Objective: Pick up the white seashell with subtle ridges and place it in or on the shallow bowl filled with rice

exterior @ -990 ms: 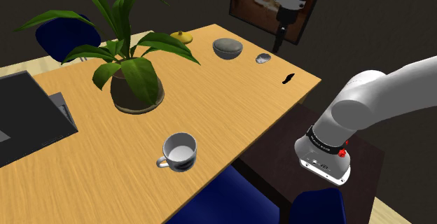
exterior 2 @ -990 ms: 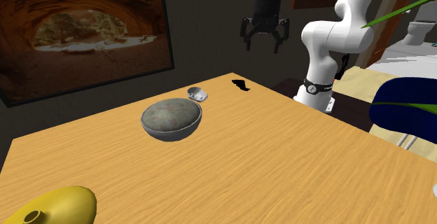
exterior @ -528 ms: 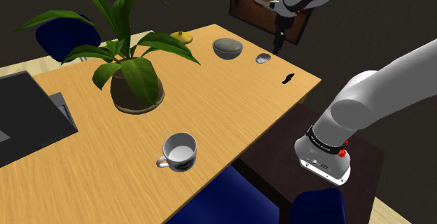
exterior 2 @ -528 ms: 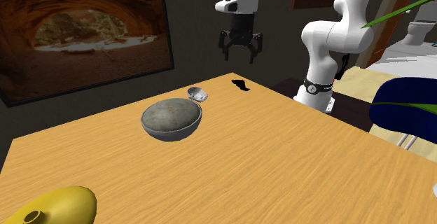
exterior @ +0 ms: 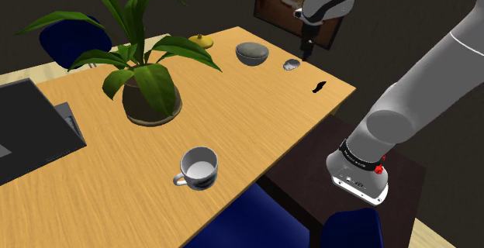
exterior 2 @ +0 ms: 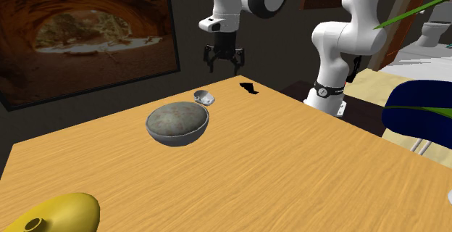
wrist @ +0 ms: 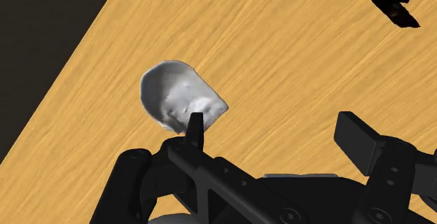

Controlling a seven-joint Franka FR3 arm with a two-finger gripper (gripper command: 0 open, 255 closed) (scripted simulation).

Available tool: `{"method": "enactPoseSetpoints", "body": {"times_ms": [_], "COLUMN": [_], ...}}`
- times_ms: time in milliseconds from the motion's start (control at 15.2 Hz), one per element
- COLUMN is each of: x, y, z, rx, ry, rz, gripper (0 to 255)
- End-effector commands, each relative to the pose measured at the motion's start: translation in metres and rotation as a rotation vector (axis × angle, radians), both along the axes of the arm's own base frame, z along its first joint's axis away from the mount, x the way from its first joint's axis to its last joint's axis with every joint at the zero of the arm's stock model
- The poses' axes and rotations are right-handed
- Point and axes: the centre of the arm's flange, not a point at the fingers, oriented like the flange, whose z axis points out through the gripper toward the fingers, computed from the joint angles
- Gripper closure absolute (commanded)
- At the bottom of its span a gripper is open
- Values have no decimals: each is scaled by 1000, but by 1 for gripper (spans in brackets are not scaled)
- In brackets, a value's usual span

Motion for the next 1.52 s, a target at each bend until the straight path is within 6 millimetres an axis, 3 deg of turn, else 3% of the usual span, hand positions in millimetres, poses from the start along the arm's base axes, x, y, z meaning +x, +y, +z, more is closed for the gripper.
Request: {"method": "enactPoseSetpoints", "body": {"times_ms": [0,132,660,1188,1254,1452], "x": [11,23,24,24,24,24], "y": [-17,-35,-40,-40,-40,-40], "z": [-14,-27,-67,-67,-67,-67], "rx": [-15,-28,-29,-28,-28,-28], "ry": [3,6,6,6,6,6], "rz": [39,74,76,76,76,76], "gripper": [0,0,0,0,255,255]}}
